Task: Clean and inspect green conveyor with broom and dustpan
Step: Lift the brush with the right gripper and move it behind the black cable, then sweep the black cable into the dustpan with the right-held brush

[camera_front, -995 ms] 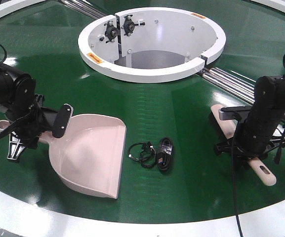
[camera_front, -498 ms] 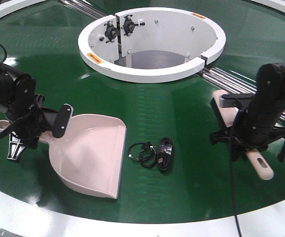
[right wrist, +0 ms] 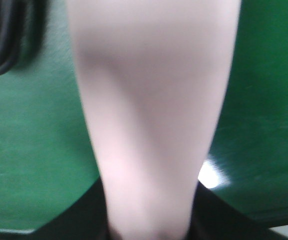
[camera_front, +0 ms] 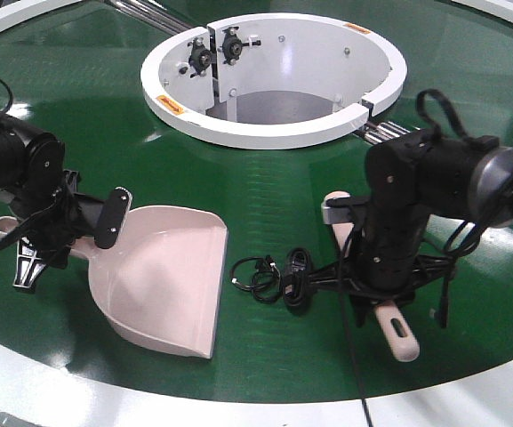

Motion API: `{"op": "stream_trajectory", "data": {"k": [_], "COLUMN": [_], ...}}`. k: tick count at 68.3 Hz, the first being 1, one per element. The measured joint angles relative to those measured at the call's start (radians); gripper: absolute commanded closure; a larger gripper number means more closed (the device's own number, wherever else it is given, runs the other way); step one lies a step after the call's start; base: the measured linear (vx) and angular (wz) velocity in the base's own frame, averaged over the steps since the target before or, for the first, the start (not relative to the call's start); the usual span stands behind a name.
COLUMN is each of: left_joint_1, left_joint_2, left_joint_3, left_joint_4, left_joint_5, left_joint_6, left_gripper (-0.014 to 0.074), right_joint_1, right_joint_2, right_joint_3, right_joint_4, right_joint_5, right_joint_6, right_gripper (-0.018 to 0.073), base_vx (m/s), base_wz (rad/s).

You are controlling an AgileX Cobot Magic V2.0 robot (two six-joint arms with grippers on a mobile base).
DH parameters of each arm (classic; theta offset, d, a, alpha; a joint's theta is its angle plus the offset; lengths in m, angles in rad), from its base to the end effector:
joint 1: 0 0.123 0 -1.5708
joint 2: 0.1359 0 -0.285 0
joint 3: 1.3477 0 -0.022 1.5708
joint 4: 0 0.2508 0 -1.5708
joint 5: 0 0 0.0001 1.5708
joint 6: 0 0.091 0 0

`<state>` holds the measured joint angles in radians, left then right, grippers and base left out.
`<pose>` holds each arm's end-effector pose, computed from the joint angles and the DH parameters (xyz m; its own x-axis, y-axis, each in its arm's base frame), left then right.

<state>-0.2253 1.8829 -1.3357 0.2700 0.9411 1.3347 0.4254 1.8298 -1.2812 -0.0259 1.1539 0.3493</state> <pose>0.3693 -0.0645 0.2009 0.1072 0.9745 0.1973 0.9683 -0.1473 0.2015 0.3105 0.1383 0.2032 -0.9957 -0.0863 0.0340 -0.0876 0.9955 -0.0371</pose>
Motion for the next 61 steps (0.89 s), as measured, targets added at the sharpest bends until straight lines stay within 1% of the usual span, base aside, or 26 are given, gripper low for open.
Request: {"op": "stream_trajectory", "data": {"k": [13,30,46,61], "left_joint_1": [0.000,0.000,0.000,-0.001], "left_joint_2": [0.000,0.000,0.000,0.000], "left_joint_3": [0.000,0.000,0.000,0.000], "left_joint_4": [0.000,0.000,0.000,0.000], "left_joint_5": [0.000,0.000,0.000,0.001], "left_joint_6": [0.000,0.001,0.001,0.001], "left_gripper": [0.0602,0.0602,0.0602,0.0602], "right_joint_1": [0.041,0.047,0.047,0.047], "right_joint_2": [0.025,0.055,0.077,0.085], "right_joint_3": [0.000,0.000,-0.001,-0.027], "right_joint_4": [0.000,0.000,0.026,0.064], "right_joint_5": [0.010,0.017,0.011,0.016], "right_joint_6": [0.049,0.092,0.094,0.076], "right_gripper": [0.0564,0.0564,0.0564,0.0564], "base_vx": [0.00,0.00,0.00,0.00], "base_wz": [0.00,0.00,0.00,0.00]}}
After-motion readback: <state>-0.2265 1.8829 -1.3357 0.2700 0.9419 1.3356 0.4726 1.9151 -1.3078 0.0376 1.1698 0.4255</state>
